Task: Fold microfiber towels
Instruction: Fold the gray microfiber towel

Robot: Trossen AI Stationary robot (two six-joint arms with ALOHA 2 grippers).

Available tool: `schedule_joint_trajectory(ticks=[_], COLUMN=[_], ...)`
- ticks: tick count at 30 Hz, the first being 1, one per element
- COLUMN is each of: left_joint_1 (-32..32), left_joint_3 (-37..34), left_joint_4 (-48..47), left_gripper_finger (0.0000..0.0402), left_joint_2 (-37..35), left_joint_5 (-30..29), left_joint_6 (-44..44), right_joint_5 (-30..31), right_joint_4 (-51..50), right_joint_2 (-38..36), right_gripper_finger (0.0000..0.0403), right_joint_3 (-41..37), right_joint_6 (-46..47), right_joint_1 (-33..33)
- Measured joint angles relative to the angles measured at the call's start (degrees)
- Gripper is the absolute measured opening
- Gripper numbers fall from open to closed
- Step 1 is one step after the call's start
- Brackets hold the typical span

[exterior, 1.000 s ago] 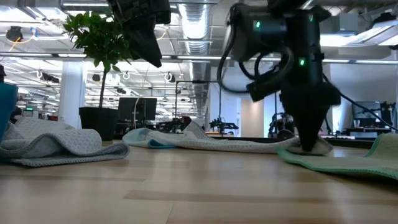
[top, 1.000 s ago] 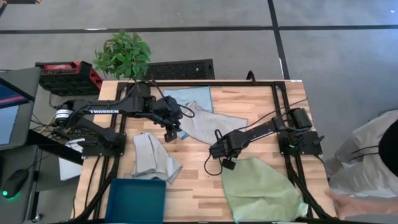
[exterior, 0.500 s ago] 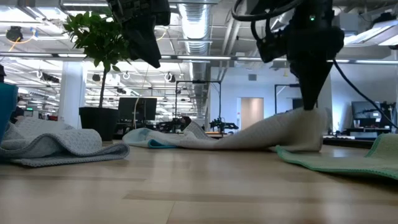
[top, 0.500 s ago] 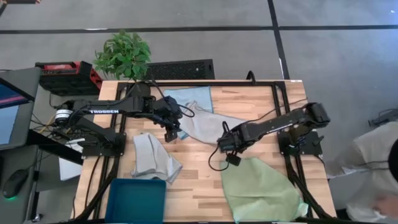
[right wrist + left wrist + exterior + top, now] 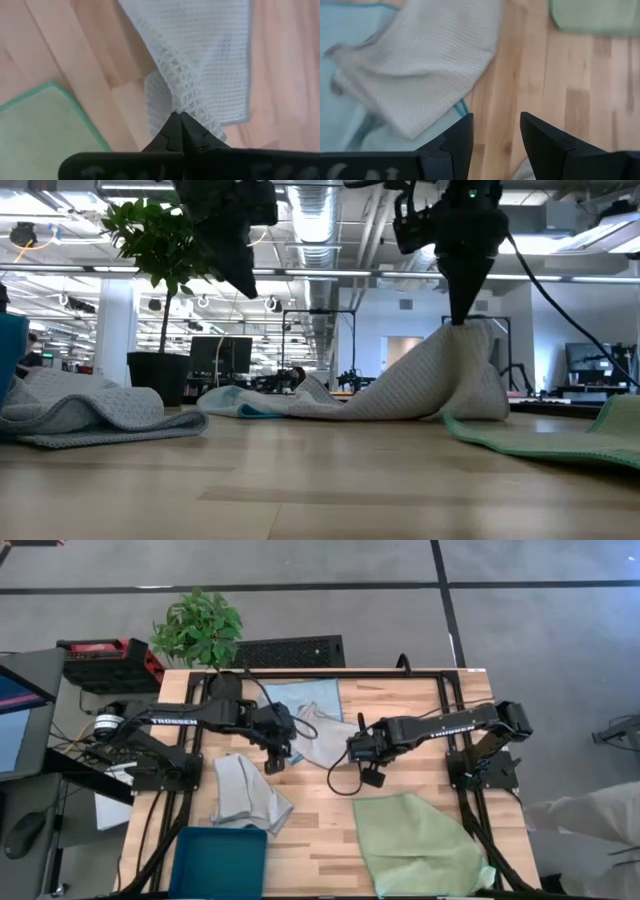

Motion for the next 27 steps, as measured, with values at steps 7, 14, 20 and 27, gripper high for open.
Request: schedule_joint_trajectory(ticks=[7, 14, 20, 27], left_joint_1=[-3.6, -4.4, -4.3, -4.3], left_joint_3=[0.0, 0.0, 0.0, 0.0], left_joint_4=[11.3, 29.3, 37.8, 46.0], left_gripper_finger=[0.0153, 0.0153, 0.0153, 0.0153], left_joint_2=[8.6, 17.3, 21.5, 26.7], left_joint_5=[-2.8, -2.8, -3.8, -7.0], left_joint_6=[14.8, 12.9, 11.2, 7.6], right_joint_5=[0.1, 0.0, 0.7, 1.5], right_joint_4=[-0.7, -1.3, -2.4, -2.4], right_joint_2=[0.0, 0.0, 0.0, 0.0], right_gripper_finger=[0.0000, 0.0000, 0.0000, 0.0000], right_joint_3=[1.5, 3.1, 4.5, 5.8], right_joint_6=[-0.2, -0.2, 0.2, 0.3], right_joint_1=[-1.3, -1.6, -1.6, -1.6])
